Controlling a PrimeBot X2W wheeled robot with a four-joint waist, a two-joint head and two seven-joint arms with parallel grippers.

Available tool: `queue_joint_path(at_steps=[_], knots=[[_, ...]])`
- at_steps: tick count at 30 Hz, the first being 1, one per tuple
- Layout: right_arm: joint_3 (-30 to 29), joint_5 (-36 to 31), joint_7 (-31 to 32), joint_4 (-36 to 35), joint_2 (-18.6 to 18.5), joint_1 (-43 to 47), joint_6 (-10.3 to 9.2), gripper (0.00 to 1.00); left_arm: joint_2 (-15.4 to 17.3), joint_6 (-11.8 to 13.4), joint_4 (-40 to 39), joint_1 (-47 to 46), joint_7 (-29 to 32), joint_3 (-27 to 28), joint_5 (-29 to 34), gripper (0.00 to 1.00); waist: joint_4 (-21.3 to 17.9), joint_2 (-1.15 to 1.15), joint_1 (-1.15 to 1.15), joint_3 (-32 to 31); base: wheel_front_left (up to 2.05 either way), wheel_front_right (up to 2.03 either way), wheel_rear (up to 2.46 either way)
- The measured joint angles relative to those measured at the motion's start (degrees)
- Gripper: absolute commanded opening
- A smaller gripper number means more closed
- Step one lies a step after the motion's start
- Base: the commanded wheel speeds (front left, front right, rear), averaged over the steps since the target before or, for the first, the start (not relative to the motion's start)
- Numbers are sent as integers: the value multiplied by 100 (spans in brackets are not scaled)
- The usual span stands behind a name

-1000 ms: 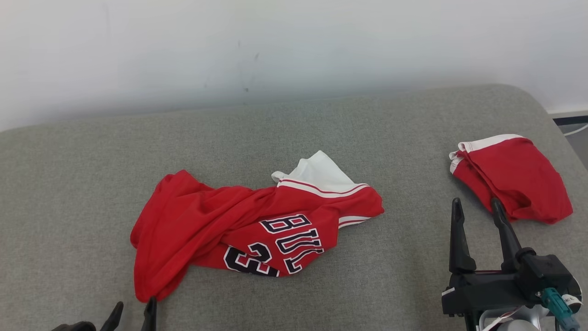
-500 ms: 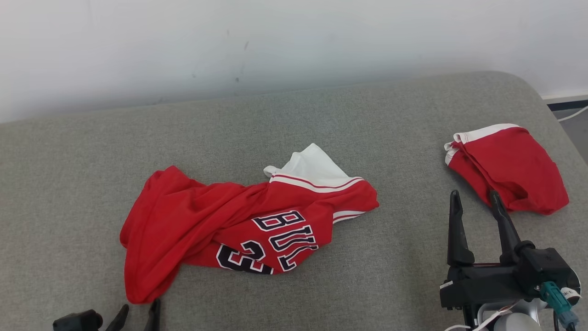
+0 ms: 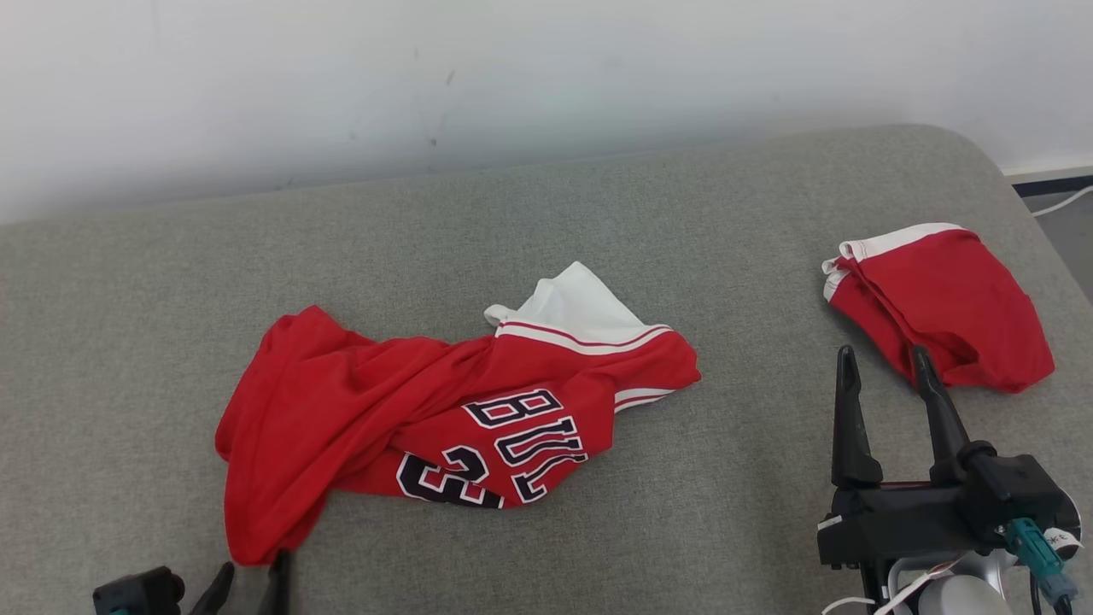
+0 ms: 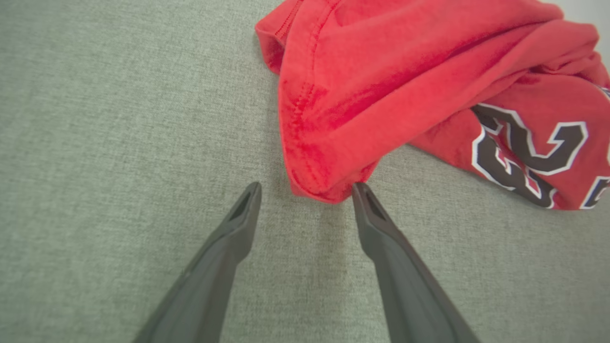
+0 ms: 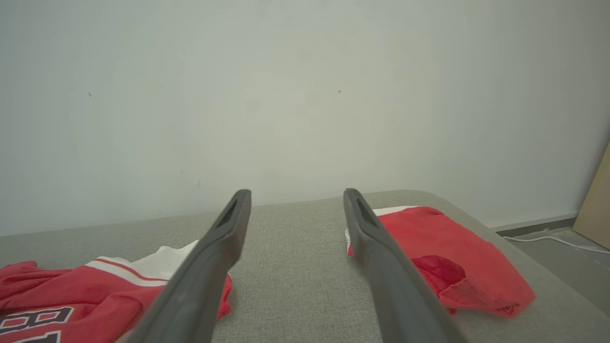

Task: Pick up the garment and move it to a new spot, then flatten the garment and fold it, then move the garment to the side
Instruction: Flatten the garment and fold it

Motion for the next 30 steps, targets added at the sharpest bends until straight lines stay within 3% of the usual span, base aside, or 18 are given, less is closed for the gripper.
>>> queue_joint_path(at_steps=[1,2,5,9,12,22,23,24,25,30], knots=[[-3,-1,0,-9,1,-2,0,100,0,-3,19,-10,-15,8,-5,85,-5,0,0,12,0,0,0],[-4,-1,0,-8,1,-5,0,100,0,-4,49,-37,-15,14,-9,48,-11,0,0,21,0,0,0],[-12,-1,0,-7,1,-5,0,100,-16,-5,87,-108,-51,47,-42,16,-26,0,0,38,0,0,0],[-27,-1,0,-9,1,-5,0,100,-47,-18,138,-170,-74,70,-83,16,-41,0,0,60,0,0,0],[-37,-1,0,-12,1,-5,0,100,-88,-63,174,-219,-119,75,-114,0,-46,0,0,73,0,0,0],[-11,-114,0,-7,-32,-103,7,100,-129,-160,289,-360,-170,99,-267,0,47,0,0,99,0,0,0],[-40,-115,0,-24,-48,-137,7,100,-146,-164,314,-386,-169,98,-316,9,66,0,0,93,0,0,0],[-56,-115,0,-29,-67,-162,7,100,-166,-164,322,-397,-171,101,-334,95,86,0,0,86,0,0,0],[-56,-115,0,-29,-67,-162,7,100,-166,-164,322,-397,-171,101,-334,100,86,0,0,86,0,0,0],[-5,-115,0,-21,-58,-162,7,100,-180,-216,358,-392,-211,104,-348,100,138,0,-1,52,0,0,0]])
